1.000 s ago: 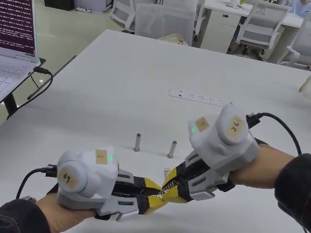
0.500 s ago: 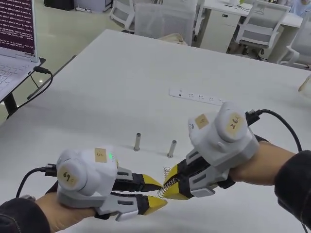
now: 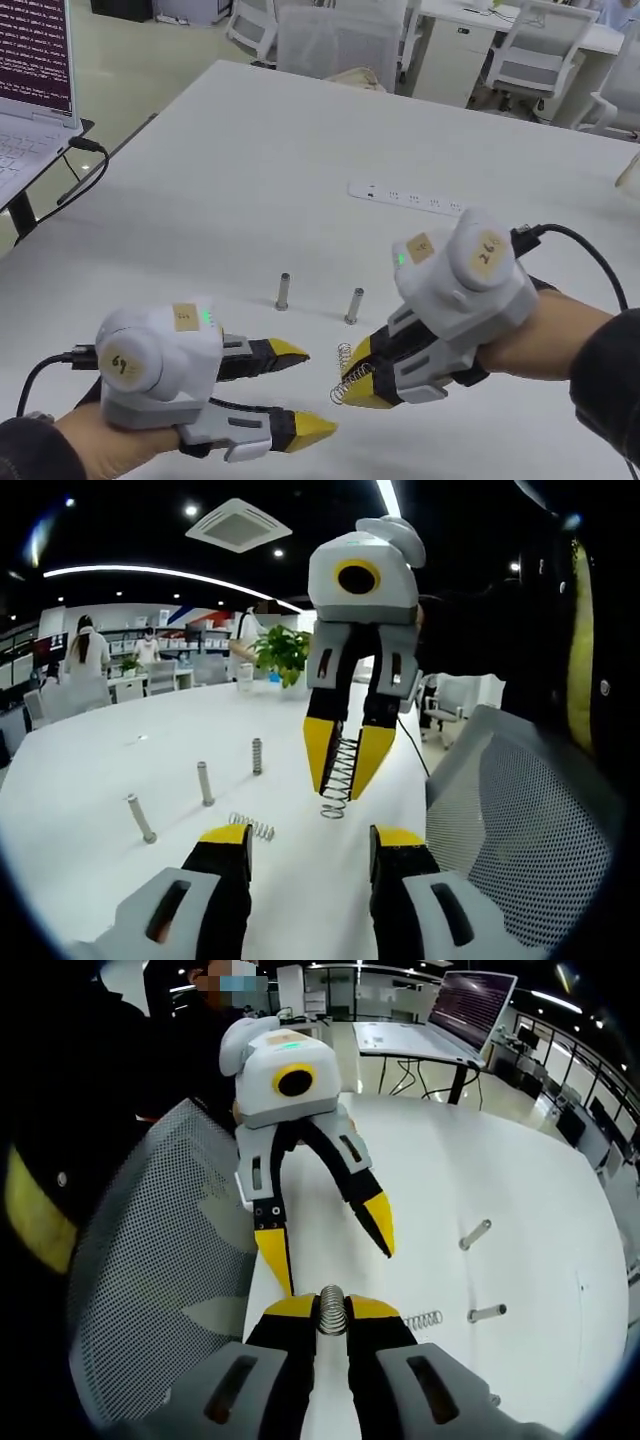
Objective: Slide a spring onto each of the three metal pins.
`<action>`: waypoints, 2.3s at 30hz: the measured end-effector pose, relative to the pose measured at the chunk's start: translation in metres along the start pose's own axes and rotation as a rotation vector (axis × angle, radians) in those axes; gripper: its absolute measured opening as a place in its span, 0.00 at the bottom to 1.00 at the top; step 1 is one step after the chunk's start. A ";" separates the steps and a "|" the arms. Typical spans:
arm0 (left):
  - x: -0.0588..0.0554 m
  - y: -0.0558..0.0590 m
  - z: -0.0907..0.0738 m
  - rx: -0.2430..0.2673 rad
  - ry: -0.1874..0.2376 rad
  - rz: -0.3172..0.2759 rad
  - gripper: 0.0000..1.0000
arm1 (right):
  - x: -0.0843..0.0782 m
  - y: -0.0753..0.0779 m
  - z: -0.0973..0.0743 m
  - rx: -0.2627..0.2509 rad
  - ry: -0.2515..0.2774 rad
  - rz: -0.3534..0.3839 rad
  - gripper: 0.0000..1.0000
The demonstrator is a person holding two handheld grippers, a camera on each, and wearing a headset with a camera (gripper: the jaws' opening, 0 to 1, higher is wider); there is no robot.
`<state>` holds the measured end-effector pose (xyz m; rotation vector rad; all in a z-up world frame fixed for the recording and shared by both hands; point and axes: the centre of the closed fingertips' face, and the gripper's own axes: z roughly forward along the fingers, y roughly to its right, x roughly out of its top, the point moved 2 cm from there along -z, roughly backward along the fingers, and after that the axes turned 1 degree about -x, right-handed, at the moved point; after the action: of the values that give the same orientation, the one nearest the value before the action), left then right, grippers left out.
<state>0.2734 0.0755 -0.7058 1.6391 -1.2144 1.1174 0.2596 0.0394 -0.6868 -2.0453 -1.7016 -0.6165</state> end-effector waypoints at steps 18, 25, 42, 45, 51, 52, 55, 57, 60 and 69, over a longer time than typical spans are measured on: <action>-0.006 -0.018 -0.018 0.120 0.033 -0.046 0.77 | -0.003 0.003 -0.006 -0.013 -0.003 0.004 0.08; -0.006 -0.023 -0.022 0.155 0.039 -0.054 0.83 | -0.004 0.005 -0.010 -0.021 -0.009 0.005 0.08; -0.010 -0.024 -0.031 0.189 0.046 -0.052 0.80 | -0.011 0.032 -0.041 -0.055 -0.080 0.002 0.08; -0.010 -0.024 -0.031 0.191 0.044 -0.047 0.80 | -0.012 0.038 -0.045 -0.059 -0.102 -0.007 0.08; -0.011 -0.025 -0.033 0.200 0.049 -0.050 0.80 | -0.015 0.054 -0.048 -0.064 -0.155 -0.018 0.08; -0.011 -0.025 -0.033 0.201 0.048 -0.050 0.80 | -0.014 0.058 -0.050 -0.065 -0.157 -0.016 0.08; -0.011 -0.025 -0.034 0.204 0.050 -0.051 0.80 | -0.012 0.067 -0.051 -0.074 -0.169 -0.015 0.08; -0.013 -0.026 -0.035 0.209 0.050 -0.053 0.79 | -0.011 0.077 -0.052 -0.088 -0.191 -0.024 0.08; -0.014 -0.027 -0.036 0.214 0.049 -0.055 0.79 | -0.007 0.087 -0.052 -0.095 -0.193 -0.023 0.08; -0.016 -0.031 -0.040 0.227 0.039 -0.058 0.78 | 0.000 0.113 -0.048 -0.113 -0.209 -0.032 0.08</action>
<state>0.2931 0.1238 -0.7121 1.8004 -1.0377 1.2827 0.3674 -0.0075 -0.6509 -2.2330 -1.8579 -0.5363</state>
